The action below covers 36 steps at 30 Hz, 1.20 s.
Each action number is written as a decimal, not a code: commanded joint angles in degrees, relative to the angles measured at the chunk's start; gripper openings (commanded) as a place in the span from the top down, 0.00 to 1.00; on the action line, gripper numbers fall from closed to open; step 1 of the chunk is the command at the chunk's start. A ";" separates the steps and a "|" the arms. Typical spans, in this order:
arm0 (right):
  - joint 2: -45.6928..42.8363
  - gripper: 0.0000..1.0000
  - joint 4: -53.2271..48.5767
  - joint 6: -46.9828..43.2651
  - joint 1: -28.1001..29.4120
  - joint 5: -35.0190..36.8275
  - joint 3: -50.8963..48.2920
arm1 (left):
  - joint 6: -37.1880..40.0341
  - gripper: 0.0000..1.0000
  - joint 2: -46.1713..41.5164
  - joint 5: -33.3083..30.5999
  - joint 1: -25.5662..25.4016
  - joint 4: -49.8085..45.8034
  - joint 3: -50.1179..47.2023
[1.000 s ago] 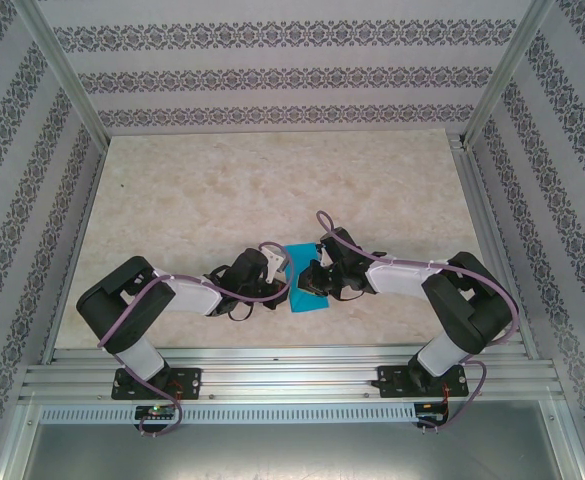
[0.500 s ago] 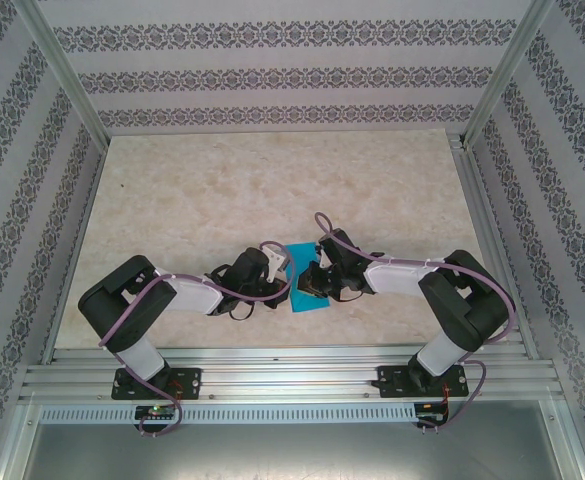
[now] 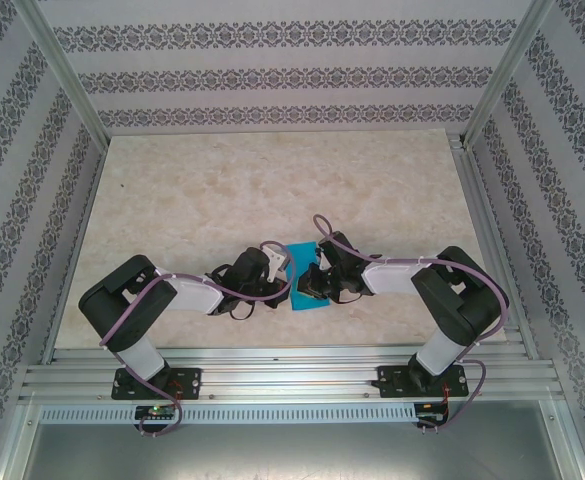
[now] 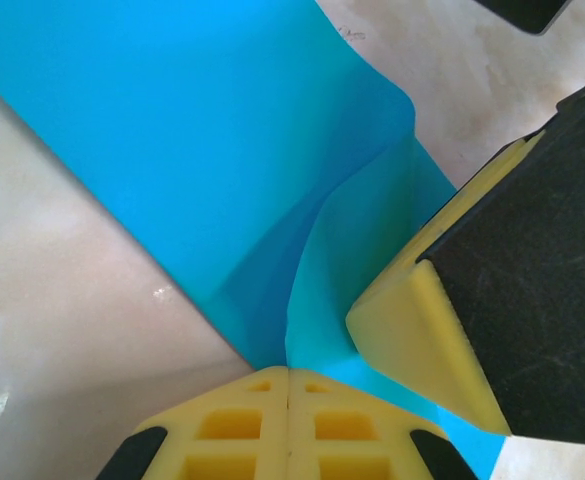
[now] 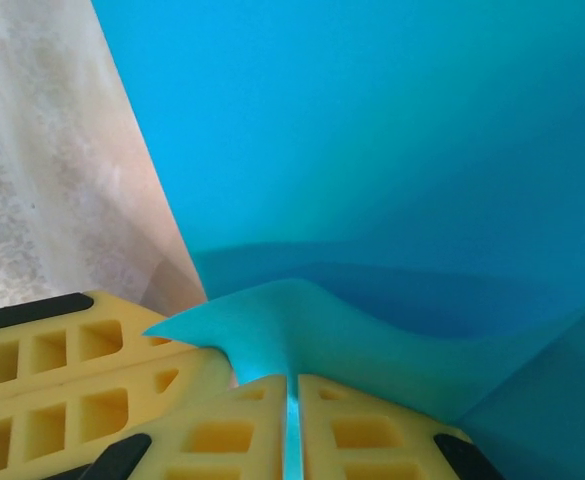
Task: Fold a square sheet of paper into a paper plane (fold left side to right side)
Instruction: Fold the triangle a second time at the center of the table.
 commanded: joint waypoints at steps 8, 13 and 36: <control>1.81 0.89 1.33 1.51 0.87 1.54 -3.91 | -1.33 0.76 -3.92 -3.54 0.87 -3.49 0.27; 1.91 0.89 1.58 1.58 0.91 1.56 -4.40 | -2.62 0.65 -11.85 -1.85 1.18 -7.05 -1.58; 1.81 0.89 0.38 1.10 0.92 1.39 -3.72 | -21.73 0.80 -0.50 16.81 -1.27 8.38 -1.87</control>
